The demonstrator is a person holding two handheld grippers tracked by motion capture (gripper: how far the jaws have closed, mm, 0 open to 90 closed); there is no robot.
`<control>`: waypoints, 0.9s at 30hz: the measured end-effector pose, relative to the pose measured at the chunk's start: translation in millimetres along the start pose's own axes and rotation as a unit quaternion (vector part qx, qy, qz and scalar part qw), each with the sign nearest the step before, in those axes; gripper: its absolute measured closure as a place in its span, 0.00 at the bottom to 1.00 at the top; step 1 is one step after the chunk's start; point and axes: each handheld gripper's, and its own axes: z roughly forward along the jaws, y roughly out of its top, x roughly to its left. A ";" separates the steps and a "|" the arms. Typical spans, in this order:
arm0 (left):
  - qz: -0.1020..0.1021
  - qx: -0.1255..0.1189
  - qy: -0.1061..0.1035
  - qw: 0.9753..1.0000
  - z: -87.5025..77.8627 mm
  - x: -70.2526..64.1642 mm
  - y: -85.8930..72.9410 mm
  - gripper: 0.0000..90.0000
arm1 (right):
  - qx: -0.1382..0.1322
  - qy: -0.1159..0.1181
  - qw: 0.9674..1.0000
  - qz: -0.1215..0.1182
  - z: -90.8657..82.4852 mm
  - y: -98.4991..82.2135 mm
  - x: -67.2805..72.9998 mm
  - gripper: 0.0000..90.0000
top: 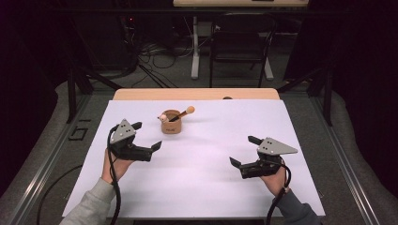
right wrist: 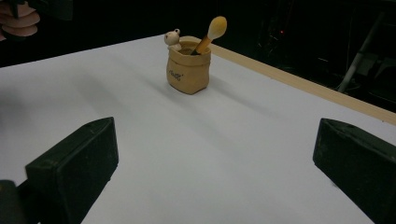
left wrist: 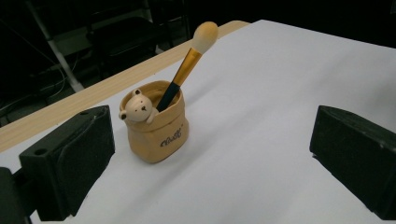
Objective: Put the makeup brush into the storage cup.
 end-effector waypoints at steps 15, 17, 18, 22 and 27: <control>-0.017 -0.008 0.025 1.000 -25.9 -2.5 -30.6 0.00 | -0.003 -0.006 1.000 0.003 -10.1 -9.0 -0.3 0.00; -0.021 -0.012 0.026 0.999 -27.9 -2.9 -34.4 0.00 | -0.002 -0.005 1.000 0.005 -11.1 -10.8 -0.1 0.00; -0.022 -0.010 0.025 0.999 -29.1 -3.0 -36.2 0.00 | 0.001 -0.005 1.000 0.004 -11.9 -11.5 -0.2 0.00; -0.026 -0.010 0.023 0.999 -32.0 -4.2 -43.9 0.00 | 0.002 -0.008 1.000 0.007 -14.6 -15.1 -0.8 0.00; -0.023 -0.016 0.019 0.999 -34.7 -6.6 -56.0 0.00 | 0.009 -0.010 1.000 0.010 -17.0 -20.6 -0.2 0.00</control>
